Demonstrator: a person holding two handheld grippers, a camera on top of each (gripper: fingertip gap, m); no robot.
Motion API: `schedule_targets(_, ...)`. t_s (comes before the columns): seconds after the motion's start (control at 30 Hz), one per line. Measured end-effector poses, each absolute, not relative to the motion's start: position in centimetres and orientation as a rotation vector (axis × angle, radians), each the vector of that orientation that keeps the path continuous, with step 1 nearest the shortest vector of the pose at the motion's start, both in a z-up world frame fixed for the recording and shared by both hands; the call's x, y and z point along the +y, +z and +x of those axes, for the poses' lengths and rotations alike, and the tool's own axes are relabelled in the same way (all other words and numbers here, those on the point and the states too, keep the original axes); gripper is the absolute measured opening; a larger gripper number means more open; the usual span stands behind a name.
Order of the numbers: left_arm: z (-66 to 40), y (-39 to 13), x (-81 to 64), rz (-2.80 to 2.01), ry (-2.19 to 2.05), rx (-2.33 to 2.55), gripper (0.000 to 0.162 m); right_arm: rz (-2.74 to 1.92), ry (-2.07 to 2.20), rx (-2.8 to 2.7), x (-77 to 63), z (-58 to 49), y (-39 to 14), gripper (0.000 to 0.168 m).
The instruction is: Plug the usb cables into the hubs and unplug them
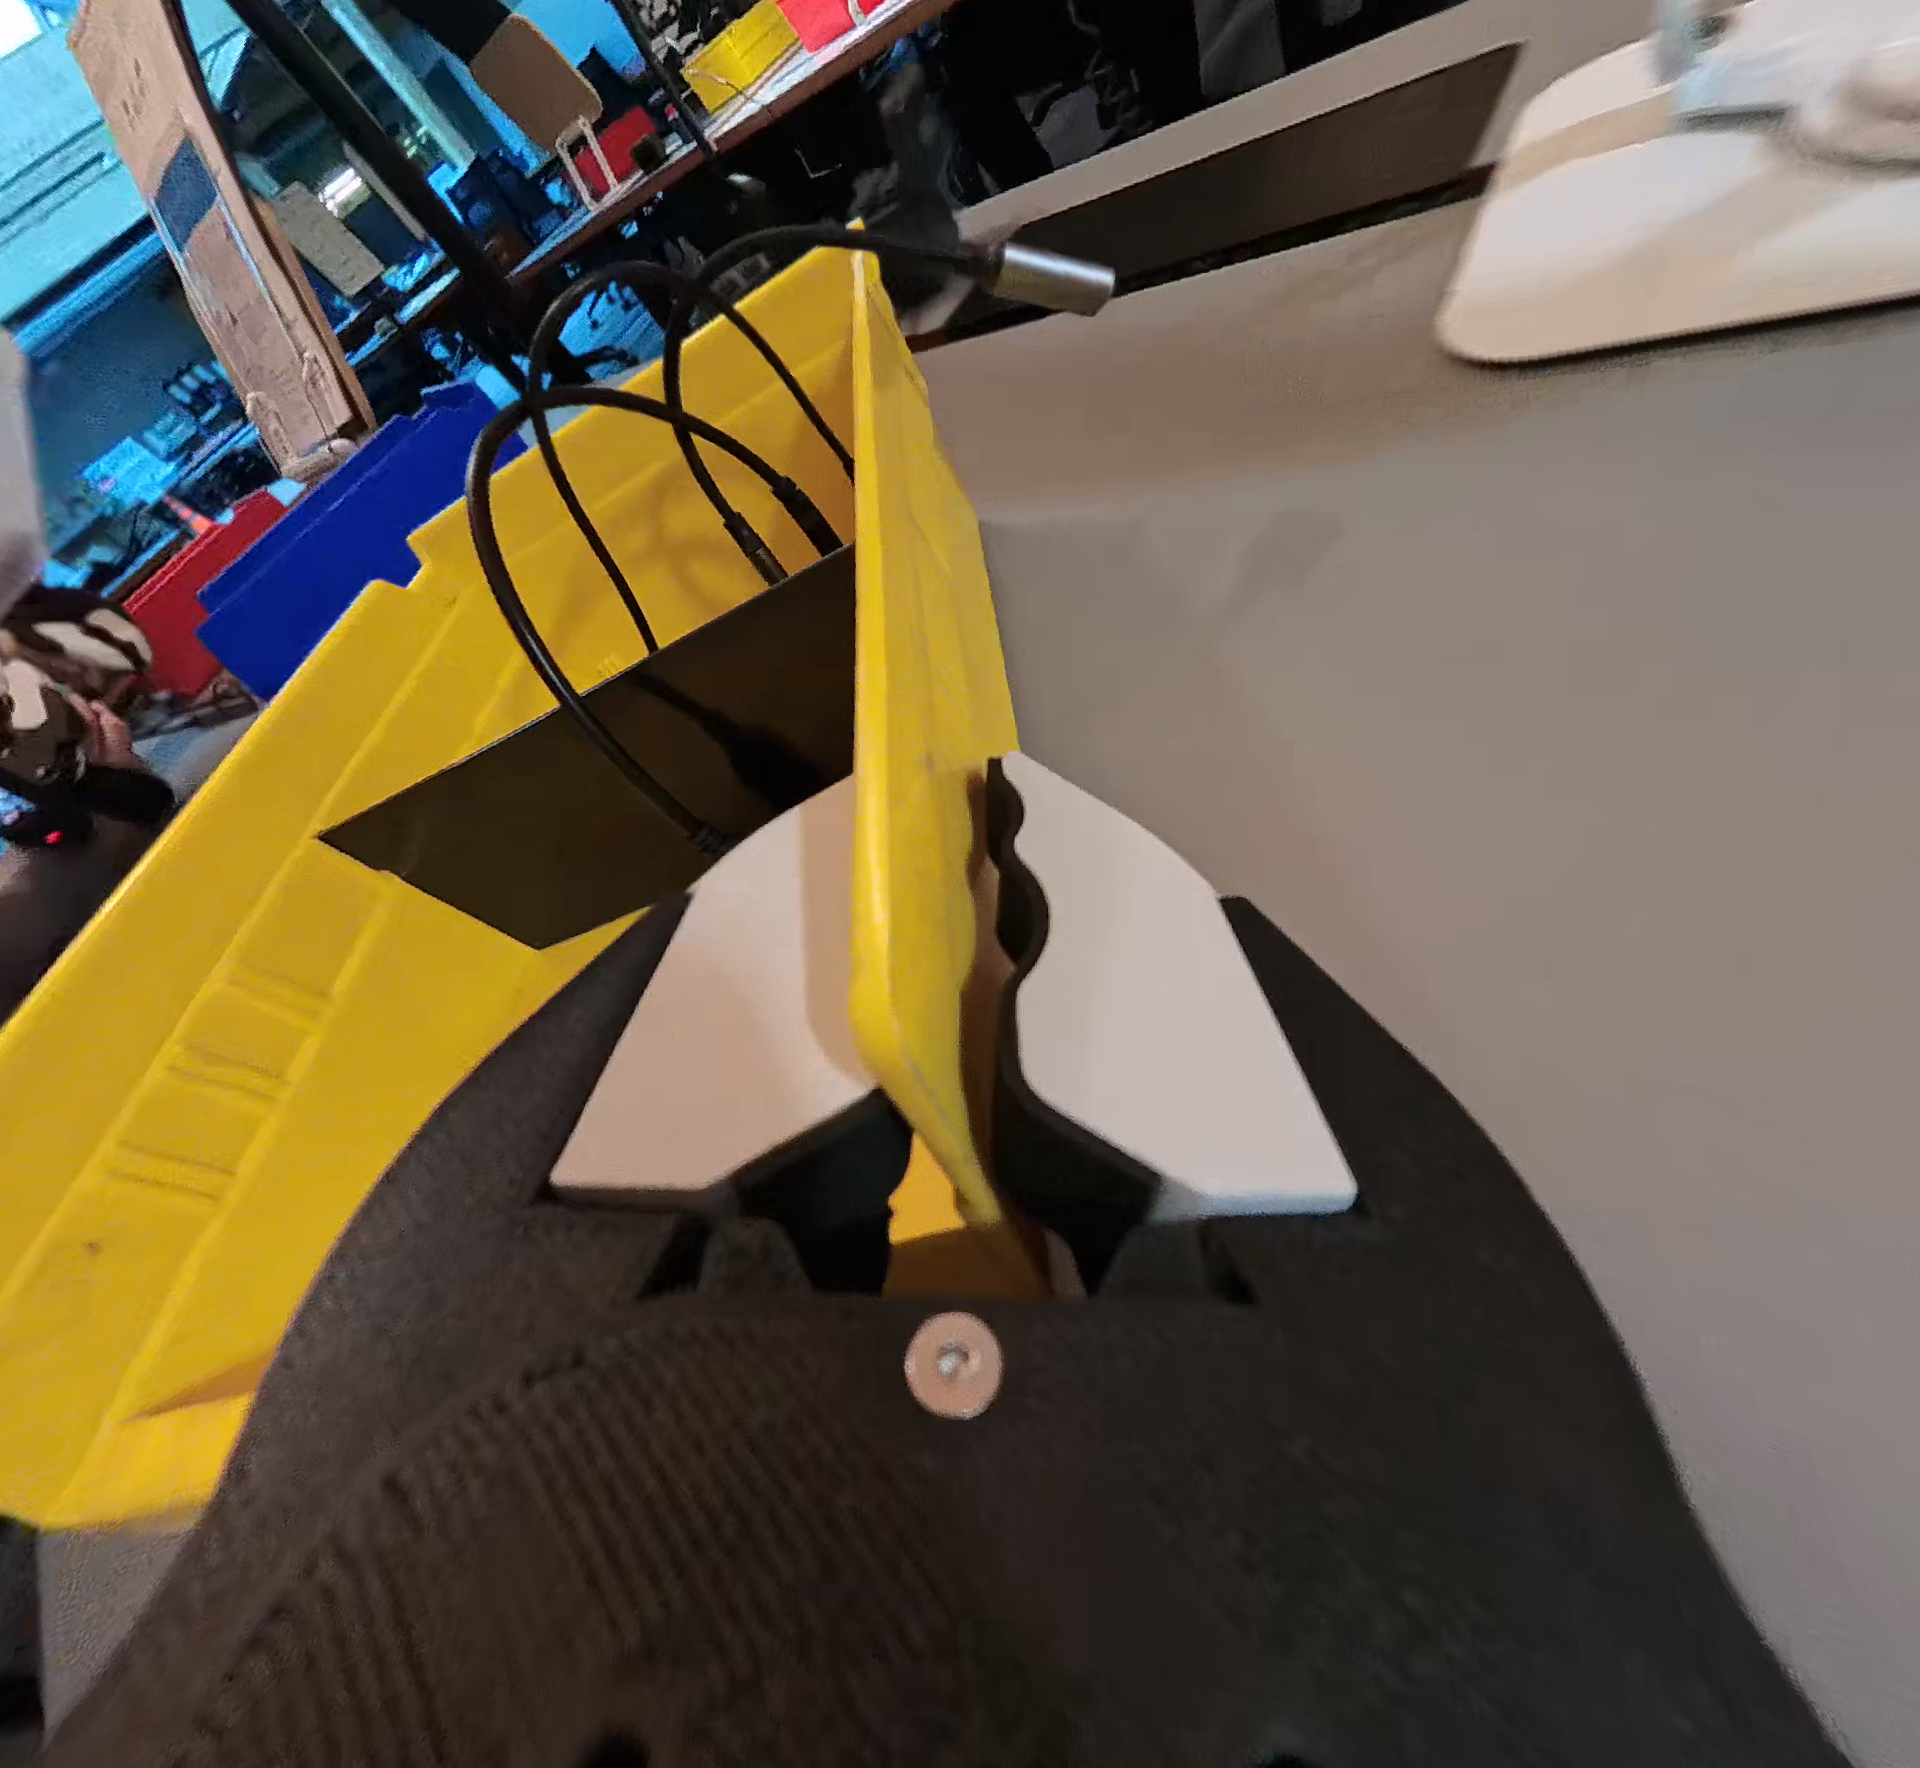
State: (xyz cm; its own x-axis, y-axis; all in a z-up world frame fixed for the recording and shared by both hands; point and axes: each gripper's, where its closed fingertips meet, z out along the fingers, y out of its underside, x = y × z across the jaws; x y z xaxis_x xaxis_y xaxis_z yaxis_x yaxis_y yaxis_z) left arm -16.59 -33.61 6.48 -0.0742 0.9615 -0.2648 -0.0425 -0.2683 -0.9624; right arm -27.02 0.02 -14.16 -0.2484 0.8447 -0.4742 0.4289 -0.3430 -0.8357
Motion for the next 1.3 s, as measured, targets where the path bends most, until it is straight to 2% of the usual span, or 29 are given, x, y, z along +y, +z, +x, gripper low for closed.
schedule_targets(0.13,-15.2,8.5,-34.4,-1.295,1.54,-1.046,0.006,-1.656,1.758,-1.439,-8.9,-28.7,-12.7,0.033)
schedule_targets(0.4,-14.6,9.6,-35.4,-1.239,1.475,-1.033,0.006,-1.507,1.891,-1.731,-22.6,-26.6,-11.1,0.057)
schedule_targets(0.57,-14.8,9.4,-33.9,-1.268,1.416,-1.004,0.005,-1.452,1.968,-1.787,-22.8,-25.4,-9.7,0.067)
schedule_targets(0.63,-14.7,9.6,-32.5,-1.287,1.379,-0.973,0.005,-1.388,2.07,-1.747,-21.1,-24.3,-7.9,0.084)
schedule_targets(0.7,-14.3,10.2,-30.5,-1.301,1.336,-0.929,0.003,-1.313,2.139,-1.686,-18.0,-23.0,-6.1,0.09)
schedule_targets(0.8,-13.4,11.0,-26.3,-1.314,1.247,-0.833,0.004,-1.205,2.112,-1.672,-11.8,-20.5,-4.9,0.091)
schedule_targets(1.0,-10.6,11.0,-15.3,-1.387,1.02,-0.609,0.004,-1.256,2.022,-1.67,2.9,-13.2,-6.1,0.083)
schedule_targets(1.13,-8.8,9.3,-8.0,-1.445,0.841,-0.517,0.002,-1.308,1.856,-1.499,12.8,-9.2,-8.0,0.075)
schedule_targets(1.3,-6.9,5.5,0.8,-1.549,0.686,-0.39,0.003,-1.449,1.939,-1.329,18.1,-7.6,-7.7,0.073)
